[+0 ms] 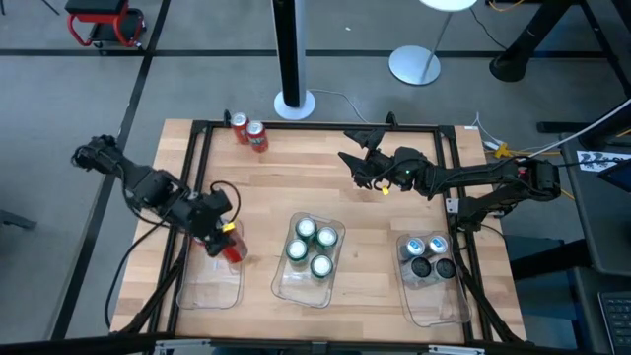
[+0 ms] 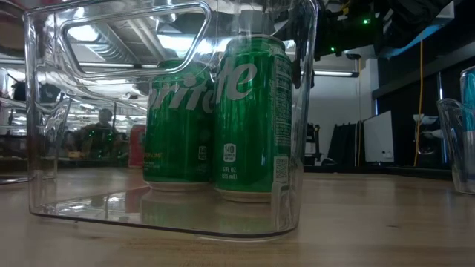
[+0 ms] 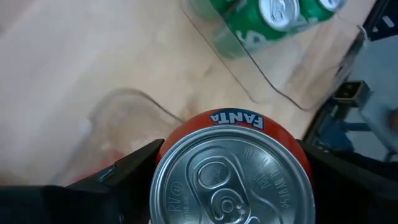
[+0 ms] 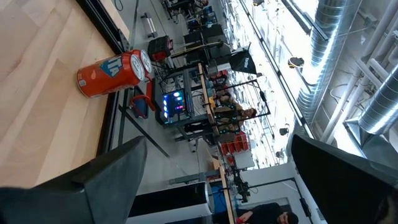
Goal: Sort soda cans
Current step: Put the orange soda can into the left transparent bin
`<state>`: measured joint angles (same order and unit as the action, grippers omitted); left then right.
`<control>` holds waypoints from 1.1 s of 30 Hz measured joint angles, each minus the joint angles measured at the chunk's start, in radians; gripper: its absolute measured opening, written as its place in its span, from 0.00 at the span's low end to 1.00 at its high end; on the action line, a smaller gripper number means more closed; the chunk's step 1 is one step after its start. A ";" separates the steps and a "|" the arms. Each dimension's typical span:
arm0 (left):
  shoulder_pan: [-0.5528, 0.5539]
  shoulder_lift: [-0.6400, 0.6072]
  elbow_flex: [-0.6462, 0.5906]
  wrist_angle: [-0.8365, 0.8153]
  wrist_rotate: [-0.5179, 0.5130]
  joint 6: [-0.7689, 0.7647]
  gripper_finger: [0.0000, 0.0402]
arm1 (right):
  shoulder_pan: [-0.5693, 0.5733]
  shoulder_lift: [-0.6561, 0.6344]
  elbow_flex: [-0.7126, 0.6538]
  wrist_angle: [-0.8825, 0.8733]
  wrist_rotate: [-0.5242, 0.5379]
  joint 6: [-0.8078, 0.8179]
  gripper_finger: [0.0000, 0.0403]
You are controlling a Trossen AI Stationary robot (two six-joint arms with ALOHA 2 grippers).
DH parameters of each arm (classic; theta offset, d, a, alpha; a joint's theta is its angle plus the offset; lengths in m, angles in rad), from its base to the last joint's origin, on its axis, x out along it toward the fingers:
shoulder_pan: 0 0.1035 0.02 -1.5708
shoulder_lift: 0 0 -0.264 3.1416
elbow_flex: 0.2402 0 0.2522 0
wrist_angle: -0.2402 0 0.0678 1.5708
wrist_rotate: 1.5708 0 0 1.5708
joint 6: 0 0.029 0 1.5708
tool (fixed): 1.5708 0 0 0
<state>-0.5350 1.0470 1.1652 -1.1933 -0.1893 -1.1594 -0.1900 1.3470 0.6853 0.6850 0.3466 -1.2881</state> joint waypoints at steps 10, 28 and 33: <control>-0.217 0.046 0.000 -0.092 0.000 -0.361 0.77 | 0.000 0.000 0.000 0.000 0.000 0.000 0.99; -0.476 0.373 0.000 -0.156 -0.047 -0.510 0.77 | 0.000 0.000 0.000 0.014 0.000 -0.001 0.99; -0.522 0.433 0.000 -0.164 -0.046 -0.535 0.77 | 0.000 0.000 0.000 0.021 0.000 -0.001 0.99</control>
<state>-1.0573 1.4800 1.1648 -1.3572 -0.2357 -1.6945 -0.1902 1.3471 0.6853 0.7055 0.3466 -1.2888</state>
